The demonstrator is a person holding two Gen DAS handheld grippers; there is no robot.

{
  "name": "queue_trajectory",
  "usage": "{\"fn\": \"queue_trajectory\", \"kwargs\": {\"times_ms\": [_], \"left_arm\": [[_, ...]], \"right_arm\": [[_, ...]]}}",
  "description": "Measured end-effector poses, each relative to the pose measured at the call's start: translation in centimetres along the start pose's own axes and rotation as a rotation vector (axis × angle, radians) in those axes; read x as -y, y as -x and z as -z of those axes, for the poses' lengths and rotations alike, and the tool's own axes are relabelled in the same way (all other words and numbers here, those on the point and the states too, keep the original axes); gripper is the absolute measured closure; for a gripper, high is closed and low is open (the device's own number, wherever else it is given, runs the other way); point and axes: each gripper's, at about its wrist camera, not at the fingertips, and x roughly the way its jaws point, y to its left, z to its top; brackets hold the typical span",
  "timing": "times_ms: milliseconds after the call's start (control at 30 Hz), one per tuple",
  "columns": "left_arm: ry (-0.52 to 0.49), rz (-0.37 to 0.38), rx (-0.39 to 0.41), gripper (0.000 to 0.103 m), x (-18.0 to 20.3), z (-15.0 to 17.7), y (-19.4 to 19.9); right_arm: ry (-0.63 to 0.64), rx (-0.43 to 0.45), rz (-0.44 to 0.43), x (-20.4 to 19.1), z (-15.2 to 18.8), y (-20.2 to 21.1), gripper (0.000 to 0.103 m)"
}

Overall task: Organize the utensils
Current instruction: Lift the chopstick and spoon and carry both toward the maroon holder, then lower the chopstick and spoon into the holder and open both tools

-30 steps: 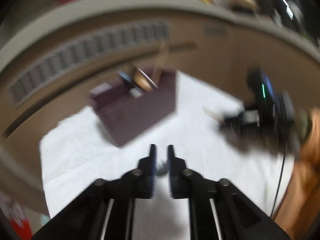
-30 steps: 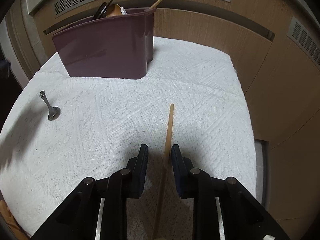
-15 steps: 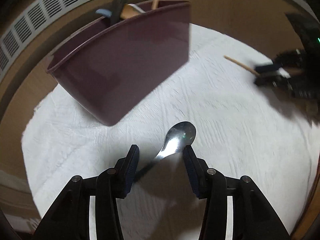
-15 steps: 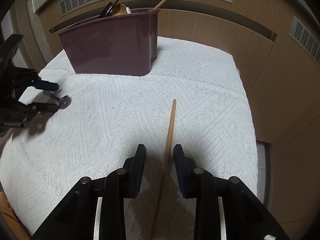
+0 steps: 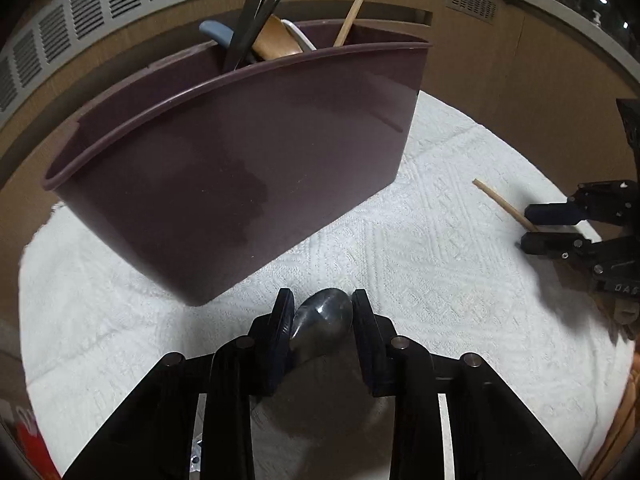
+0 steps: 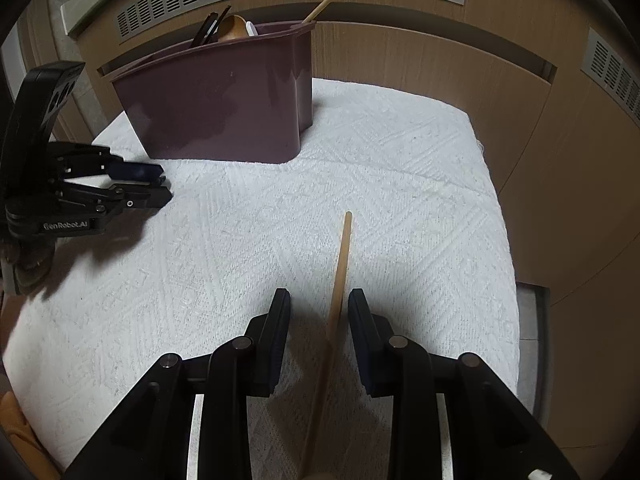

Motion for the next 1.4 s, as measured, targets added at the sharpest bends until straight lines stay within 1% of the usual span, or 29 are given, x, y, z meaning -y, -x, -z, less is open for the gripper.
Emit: {"fn": "queue_trajectory", "kwargs": {"times_ms": [100, 233, 267, 300, 333, 400, 467, 500, 600, 667, 800, 1000, 1133, 1267, 1333, 1400], "left_arm": [[0.017, -0.052, 0.06, 0.073, 1.2, 1.0, 1.6], [0.071, -0.044, 0.164, 0.073, 2.0, 1.3, 5.0], [0.081, -0.042, 0.182, 0.073, 2.0, 1.4, 5.8], [0.09, -0.044, 0.199, 0.073, 2.0, 1.4, 6.4], [0.098, -0.04, 0.213, 0.073, 1.9, 1.5, 7.2], [0.112, -0.033, 0.232, 0.073, 1.7, 1.4, 8.2], [0.125, -0.024, 0.246, 0.073, 1.4, 1.7, 9.1], [0.132, -0.023, 0.251, 0.073, 1.3, 1.8, 9.4], [0.155, -0.026, 0.262, 0.073, 0.6, 1.8, 10.0], [0.173, -0.026, 0.279, 0.073, 0.9, 1.9, 10.8], [0.181, -0.027, 0.327, 0.073, 2.1, 2.4, 12.2], [0.179, -0.03, 0.443, 0.073, 3.9, 3.0, 17.3], [0.147, -0.046, 0.523, 0.073, 4.9, 2.3, 21.5], [0.118, -0.06, 0.601, 0.073, 5.2, -0.2, 25.1], [0.131, -0.065, 0.65, 0.073, 4.5, -2.1, 26.8], [0.157, -0.046, 0.695, 0.073, 3.6, -4.0, 28.1]], "right_arm": [[-0.016, 0.017, -0.005, 0.3, -0.5, 0.2, 0.074], [-0.024, 0.036, 0.005, 0.8, -1.6, 0.2, 0.076], [-0.021, 0.035, 0.008, 0.8, -1.9, -0.1, 0.081], [-0.012, 0.033, 0.012, 0.6, -2.2, -0.3, 0.083], [-0.001, 0.033, 0.022, 0.4, -2.4, -0.6, 0.083], [0.009, 0.024, 0.044, 0.1, -2.8, -1.2, 0.089], [-0.013, -0.001, 0.047, 0.3, -2.8, -1.9, 0.092], [-0.019, -0.003, 0.054, 0.4, -2.8, -2.0, 0.096], [-0.036, -0.003, 0.037, 0.6, -2.4, -1.7, 0.097], [-0.042, 0.016, 0.02, 0.5, -2.1, -0.6, 0.097], [-0.057, 0.086, -0.016, 0.1, -1.5, 2.9, 0.097], [-0.042, 0.228, -0.053, -1.8, -0.6, 9.6, 0.097], [-0.015, 0.336, -0.064, -3.0, -1.1, 14.0, 0.098], [0.013, 0.474, -0.059, -3.9, -3.2, 18.7, 0.098], [0.031, 0.547, -0.054, -4.3, -5.5, 21.0, 0.098], [0.038, 0.602, -0.047, -4.6, -7.9, 22.8, 0.098]]}}
